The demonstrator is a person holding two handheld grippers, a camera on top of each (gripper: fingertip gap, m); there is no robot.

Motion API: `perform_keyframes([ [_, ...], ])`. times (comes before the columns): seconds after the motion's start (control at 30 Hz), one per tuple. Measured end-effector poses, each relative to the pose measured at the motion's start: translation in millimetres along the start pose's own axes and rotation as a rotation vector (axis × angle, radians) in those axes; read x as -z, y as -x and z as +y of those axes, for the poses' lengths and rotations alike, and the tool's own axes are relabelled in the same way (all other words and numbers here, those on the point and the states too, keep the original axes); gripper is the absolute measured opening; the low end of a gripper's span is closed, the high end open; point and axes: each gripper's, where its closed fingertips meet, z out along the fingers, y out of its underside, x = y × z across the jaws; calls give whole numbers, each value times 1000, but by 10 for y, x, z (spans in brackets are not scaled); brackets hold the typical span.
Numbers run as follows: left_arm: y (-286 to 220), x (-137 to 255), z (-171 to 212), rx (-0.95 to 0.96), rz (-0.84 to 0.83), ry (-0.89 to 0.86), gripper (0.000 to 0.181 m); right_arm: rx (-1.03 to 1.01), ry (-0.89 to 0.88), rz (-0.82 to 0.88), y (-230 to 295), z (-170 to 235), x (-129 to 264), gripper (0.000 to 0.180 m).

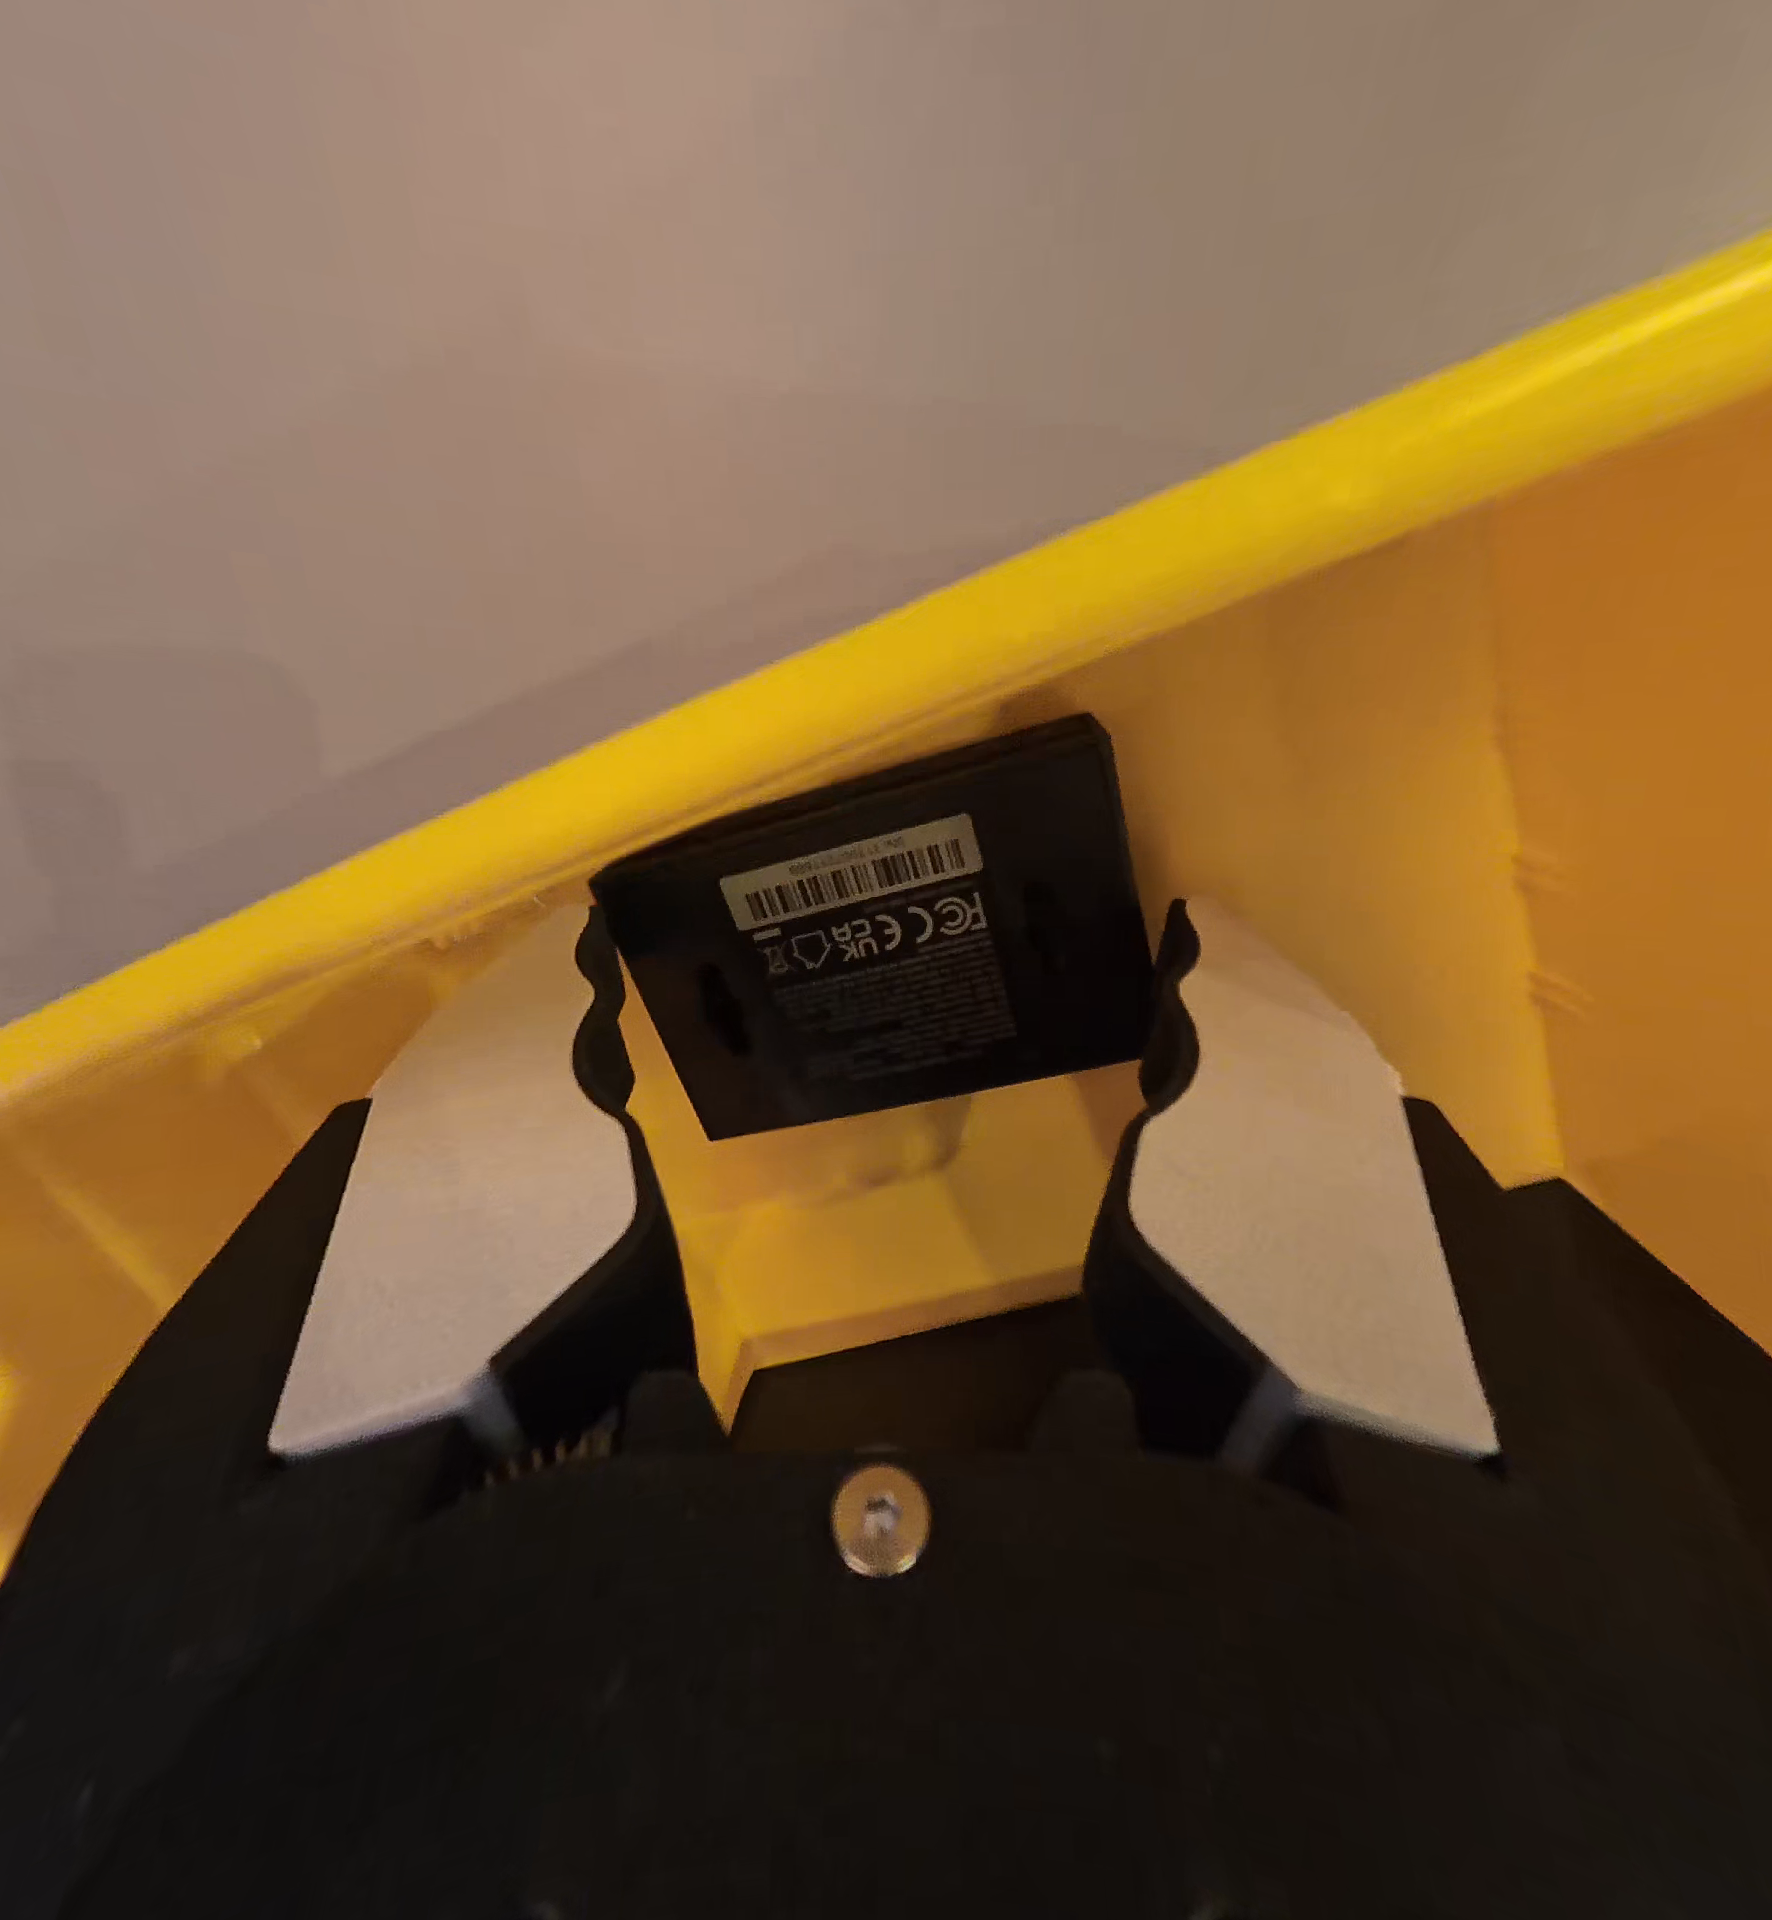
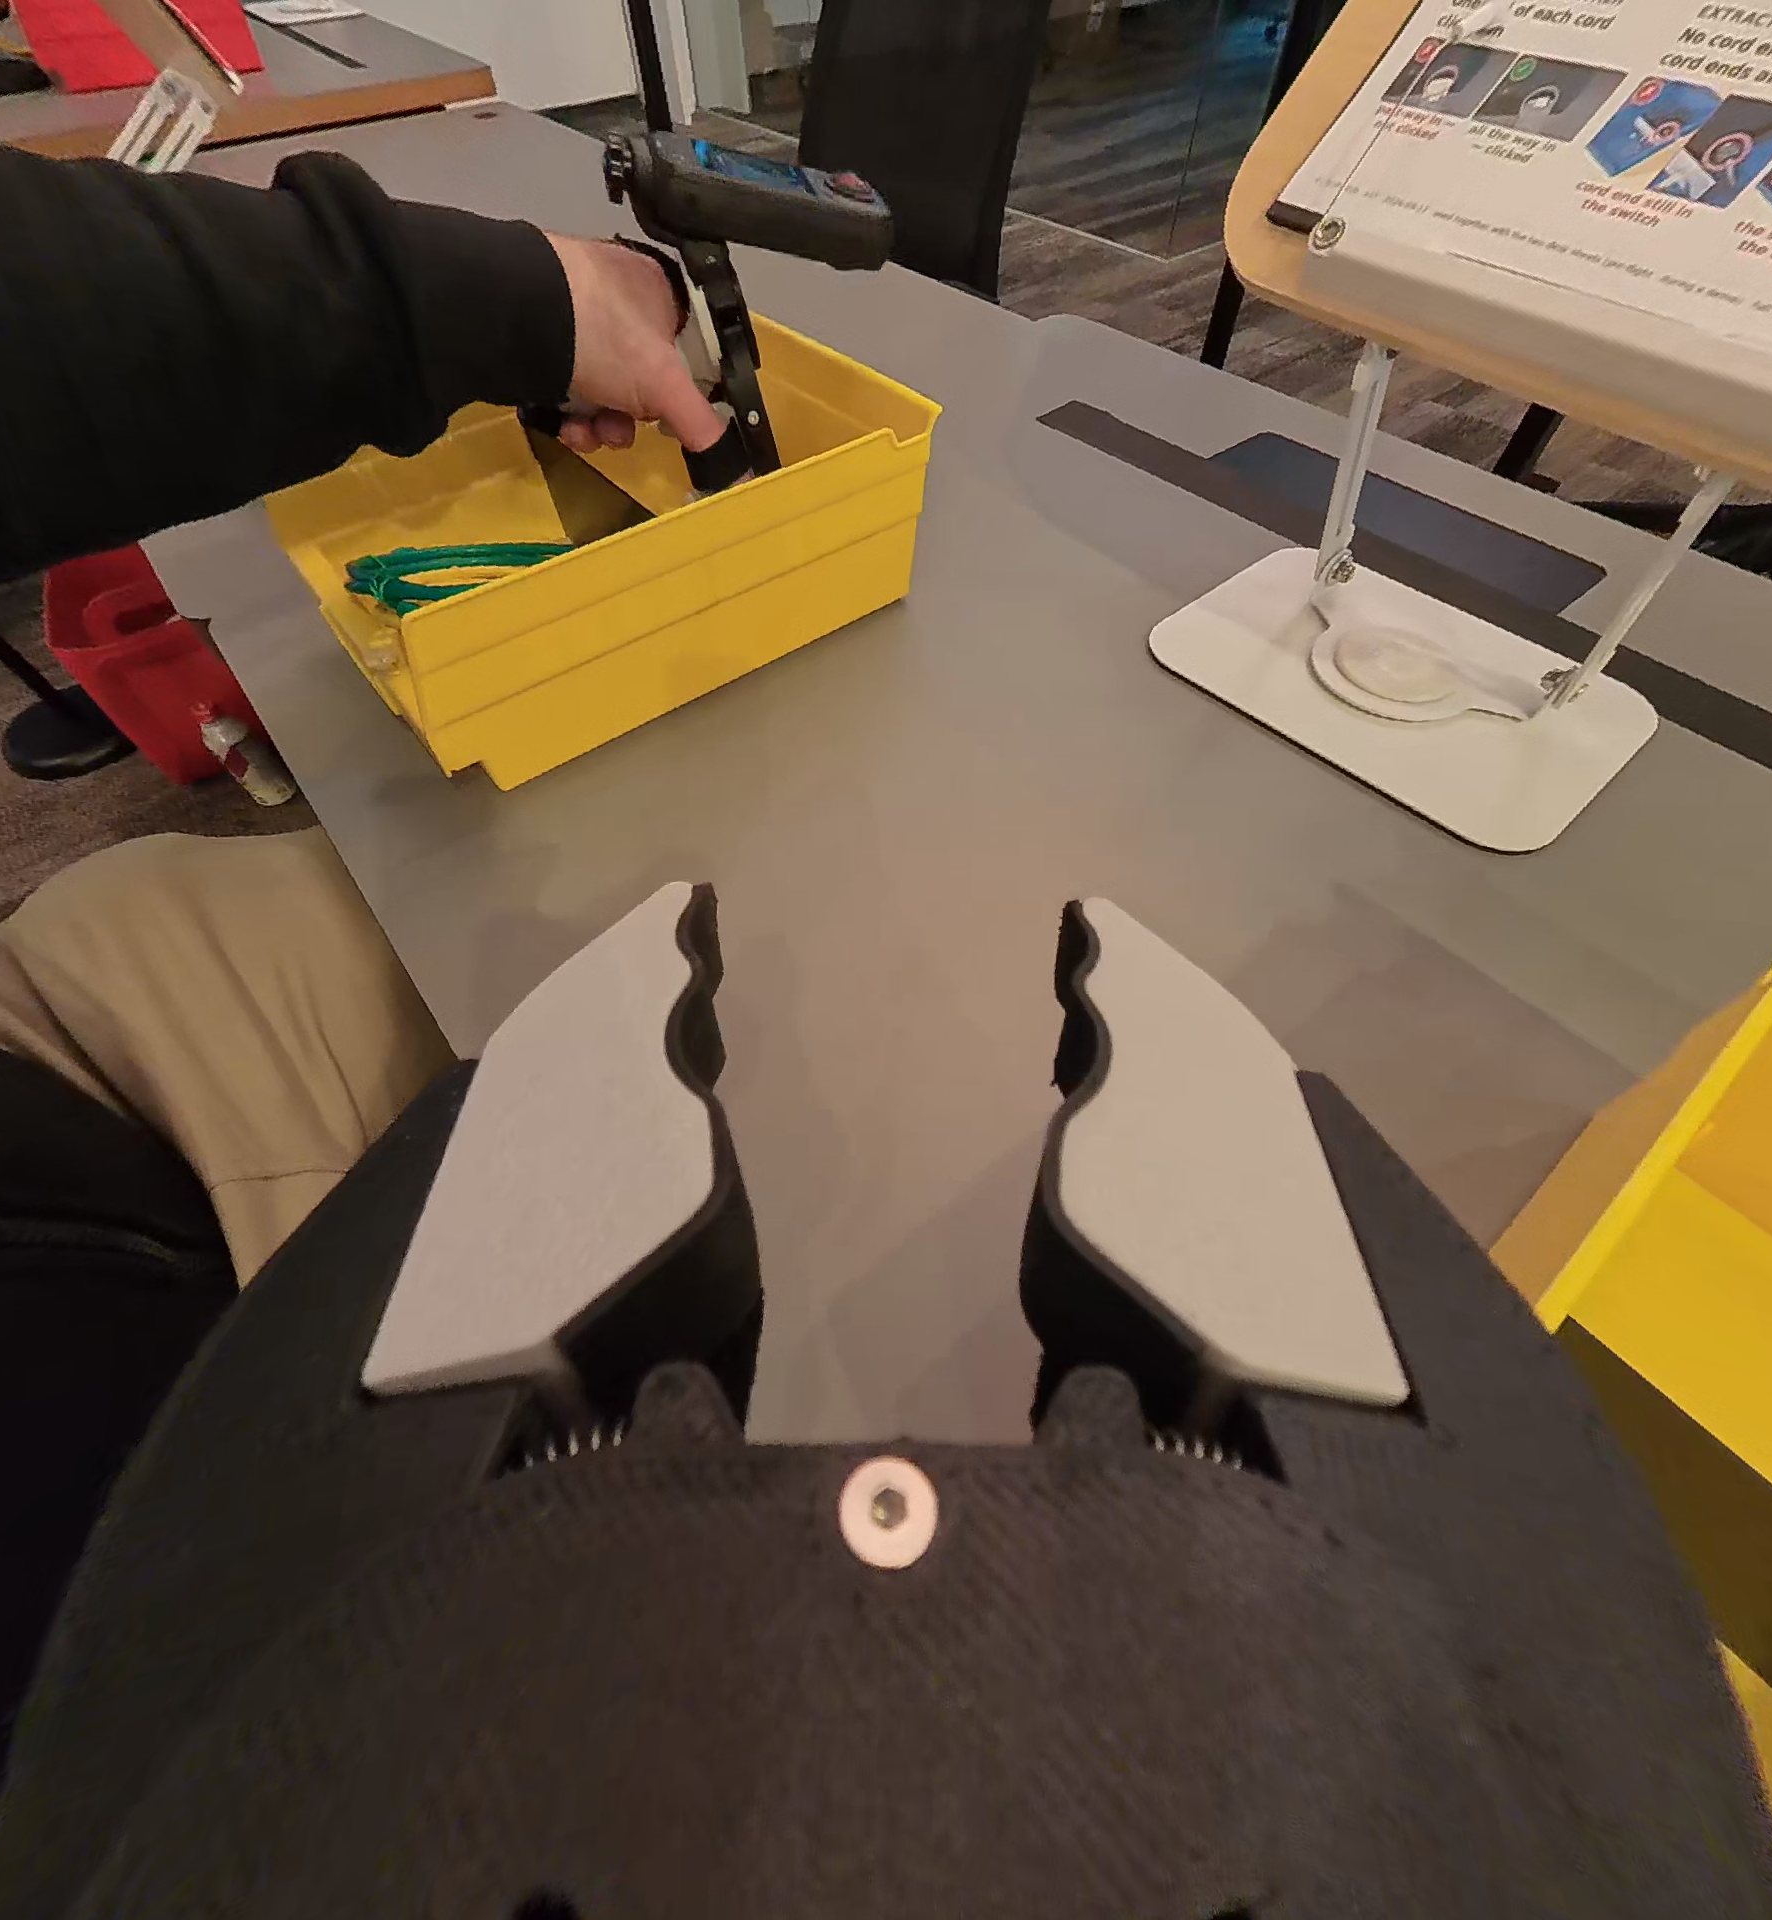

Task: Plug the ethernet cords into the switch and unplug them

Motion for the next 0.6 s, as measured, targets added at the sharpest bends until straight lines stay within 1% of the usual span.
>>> perform_keyframes([
  [0.07,-49,98,-27,-1,55,-55,97,2,5,-21,15,16,-21,62],
  [0.13,-90,276,-44,-33,87,-99,97,23,11,-44,44,19,-59,63],
  [0.23,-234,693,-85,-104,144,-190,97,125,2,-101,167,-49,-141,63],
  [0.27,-332,864,-90,-139,174,-218,97,186,-4,-116,219,-86,-178,62],
  [0.33,-619,1213,-82,-259,239,-274,97,355,-37,-126,326,-197,-254,53],
  [0.4,-1009,1504,-2,-367,333,-285,97,515,-50,-91,385,-321,-349,50],
  [0.47,-1382,1704,117,-493,382,-264,97,646,-60,-75,471,-464,-463,55],
  [0.6,-2068,1951,344,-722,438,-207,97,983,-86,38,611,-719,-706,69],
])
